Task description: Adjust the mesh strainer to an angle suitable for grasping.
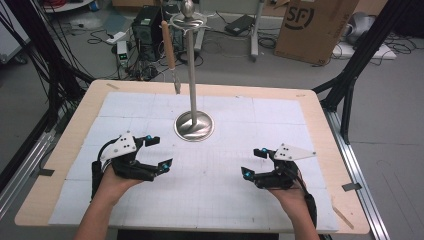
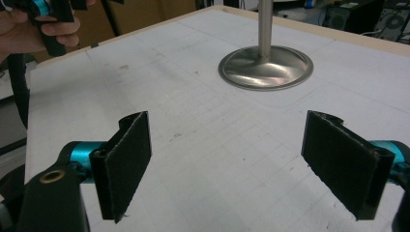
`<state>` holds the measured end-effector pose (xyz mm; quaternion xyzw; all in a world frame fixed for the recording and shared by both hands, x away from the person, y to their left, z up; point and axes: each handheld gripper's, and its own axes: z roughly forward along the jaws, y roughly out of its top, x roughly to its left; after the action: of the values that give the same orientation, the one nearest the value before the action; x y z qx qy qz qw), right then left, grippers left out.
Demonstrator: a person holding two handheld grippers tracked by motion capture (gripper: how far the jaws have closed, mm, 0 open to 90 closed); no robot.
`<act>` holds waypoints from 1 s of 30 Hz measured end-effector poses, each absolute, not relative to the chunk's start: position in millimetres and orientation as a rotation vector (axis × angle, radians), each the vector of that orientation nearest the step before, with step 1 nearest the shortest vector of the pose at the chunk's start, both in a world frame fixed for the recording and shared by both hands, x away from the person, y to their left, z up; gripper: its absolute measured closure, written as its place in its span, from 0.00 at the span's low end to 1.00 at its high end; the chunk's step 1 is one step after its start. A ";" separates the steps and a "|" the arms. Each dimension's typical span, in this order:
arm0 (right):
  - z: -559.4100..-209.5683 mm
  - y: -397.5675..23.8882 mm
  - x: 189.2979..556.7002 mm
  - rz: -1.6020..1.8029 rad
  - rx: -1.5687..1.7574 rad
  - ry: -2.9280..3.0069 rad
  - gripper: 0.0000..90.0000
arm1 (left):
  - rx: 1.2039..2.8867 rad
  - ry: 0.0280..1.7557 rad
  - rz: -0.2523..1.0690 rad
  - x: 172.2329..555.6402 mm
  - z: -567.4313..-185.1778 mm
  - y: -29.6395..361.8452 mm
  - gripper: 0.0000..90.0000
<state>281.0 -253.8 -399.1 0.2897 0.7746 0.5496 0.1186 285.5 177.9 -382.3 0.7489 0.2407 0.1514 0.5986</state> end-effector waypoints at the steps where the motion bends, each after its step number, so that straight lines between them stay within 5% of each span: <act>1: -399.5 -253.7 281.3 1.601 0.852 2.270 0.18 | 1.732 0.567 0.345 285.9 -383.9 178.3 0.17; 30: -399.5 -248.3 284.1 1.597 0.843 2.277 0.17 | 1.726 0.543 0.360 279.1 -384.7 177.8 0.16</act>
<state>284.1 -248.3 -399.5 0.2880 0.7780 0.5459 0.1175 279.1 177.8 -384.7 0.7458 0.2346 0.1554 0.6038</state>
